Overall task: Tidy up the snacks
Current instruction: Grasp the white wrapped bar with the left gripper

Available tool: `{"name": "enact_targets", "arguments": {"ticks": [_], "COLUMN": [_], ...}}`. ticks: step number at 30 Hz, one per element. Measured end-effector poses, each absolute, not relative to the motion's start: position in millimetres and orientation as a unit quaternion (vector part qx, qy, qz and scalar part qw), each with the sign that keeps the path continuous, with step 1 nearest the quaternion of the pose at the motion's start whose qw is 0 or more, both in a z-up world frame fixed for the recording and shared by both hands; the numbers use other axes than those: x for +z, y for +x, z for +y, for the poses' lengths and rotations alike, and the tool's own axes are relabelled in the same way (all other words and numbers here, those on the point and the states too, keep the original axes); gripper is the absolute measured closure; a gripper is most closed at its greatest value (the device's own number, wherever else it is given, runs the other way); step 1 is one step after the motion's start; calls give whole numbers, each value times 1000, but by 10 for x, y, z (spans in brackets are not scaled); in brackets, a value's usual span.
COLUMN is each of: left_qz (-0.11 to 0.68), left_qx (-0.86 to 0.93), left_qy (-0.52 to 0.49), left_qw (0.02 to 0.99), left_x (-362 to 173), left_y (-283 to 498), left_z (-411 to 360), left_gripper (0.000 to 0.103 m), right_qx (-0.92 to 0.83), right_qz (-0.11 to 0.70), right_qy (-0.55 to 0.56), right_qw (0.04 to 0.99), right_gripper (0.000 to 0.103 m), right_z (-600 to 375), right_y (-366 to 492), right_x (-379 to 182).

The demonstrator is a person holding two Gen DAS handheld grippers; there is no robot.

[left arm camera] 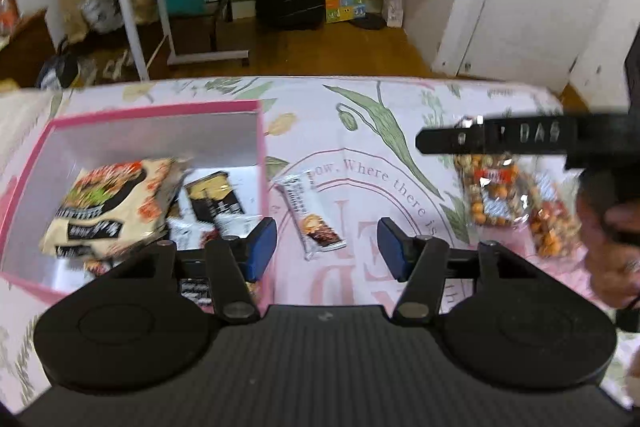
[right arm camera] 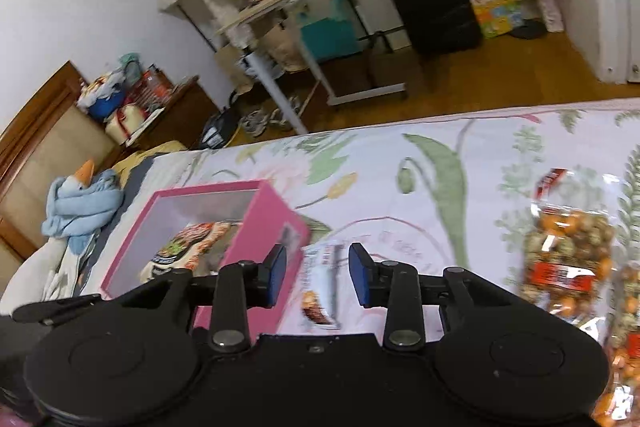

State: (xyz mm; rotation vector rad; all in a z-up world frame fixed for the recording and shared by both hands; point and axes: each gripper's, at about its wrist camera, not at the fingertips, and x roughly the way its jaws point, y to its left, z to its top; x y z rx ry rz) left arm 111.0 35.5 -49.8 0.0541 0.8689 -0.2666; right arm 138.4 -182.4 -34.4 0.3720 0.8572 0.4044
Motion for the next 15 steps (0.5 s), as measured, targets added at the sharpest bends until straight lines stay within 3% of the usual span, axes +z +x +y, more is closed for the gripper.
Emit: {"name": "enact_targets", "arguments": {"ticks": [8, 15], "left_qz": [425, 441], "left_qx": [-67, 15], "left_qy": [68, 85], "left_qw": [900, 893], "left_x": [-1032, -1472], "left_y": [1488, 1842], "left_z": [-275, -347], "left_gripper": [48, 45], "right_qx": [136, 85], "right_qz": [406, 407], "right_qy": [177, 176], "right_qw": [886, 892], "right_gripper": [61, 57], "right_z": [-2249, -2640], "right_y": [1329, 1256], "right_x": [-537, -706]}}
